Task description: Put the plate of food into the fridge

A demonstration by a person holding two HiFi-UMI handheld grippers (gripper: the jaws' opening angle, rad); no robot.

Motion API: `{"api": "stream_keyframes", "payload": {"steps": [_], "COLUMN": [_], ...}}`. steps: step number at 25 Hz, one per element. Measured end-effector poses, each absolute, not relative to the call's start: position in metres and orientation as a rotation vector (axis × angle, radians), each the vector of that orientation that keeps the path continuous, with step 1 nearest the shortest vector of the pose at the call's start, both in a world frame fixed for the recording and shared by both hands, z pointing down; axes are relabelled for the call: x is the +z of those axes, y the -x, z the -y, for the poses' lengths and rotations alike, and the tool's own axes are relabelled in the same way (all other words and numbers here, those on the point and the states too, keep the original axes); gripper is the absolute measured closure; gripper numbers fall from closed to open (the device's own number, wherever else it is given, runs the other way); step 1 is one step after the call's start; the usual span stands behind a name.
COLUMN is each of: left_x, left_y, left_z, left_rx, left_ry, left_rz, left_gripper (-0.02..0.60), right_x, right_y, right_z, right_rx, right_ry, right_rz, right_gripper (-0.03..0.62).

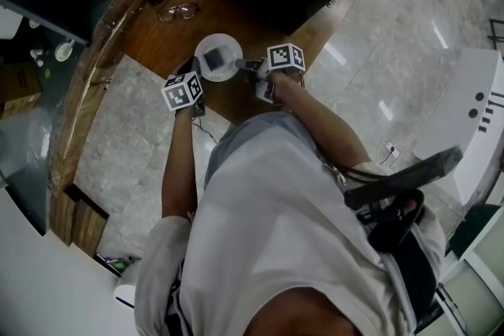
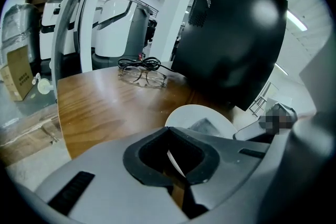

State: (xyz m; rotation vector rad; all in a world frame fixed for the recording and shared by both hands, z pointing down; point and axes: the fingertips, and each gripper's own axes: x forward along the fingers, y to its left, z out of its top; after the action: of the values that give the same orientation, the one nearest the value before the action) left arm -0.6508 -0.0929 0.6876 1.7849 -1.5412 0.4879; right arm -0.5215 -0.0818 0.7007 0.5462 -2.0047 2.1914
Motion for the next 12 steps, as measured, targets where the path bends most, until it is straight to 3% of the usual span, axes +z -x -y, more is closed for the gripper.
{"api": "stream_keyframes", "payload": {"steps": [5, 12], "left_x": [0.7, 0.707], "left_y": [0.641, 0.664], "left_z": [0.1, 0.105], "left_rx": [0.57, 0.345], "left_ry": [-1.92, -1.826], "left_rz": [1.436, 1.396], "left_gripper": [0.569, 0.569], "right_x": [0.706, 0.712], "right_y": [0.523, 0.526], "right_z": [0.087, 0.099], "right_rx": [2.202, 2.181], "right_ry": [-0.513, -0.52], "right_rz": [2.095, 2.186], "right_gripper": [0.569, 0.569]}}
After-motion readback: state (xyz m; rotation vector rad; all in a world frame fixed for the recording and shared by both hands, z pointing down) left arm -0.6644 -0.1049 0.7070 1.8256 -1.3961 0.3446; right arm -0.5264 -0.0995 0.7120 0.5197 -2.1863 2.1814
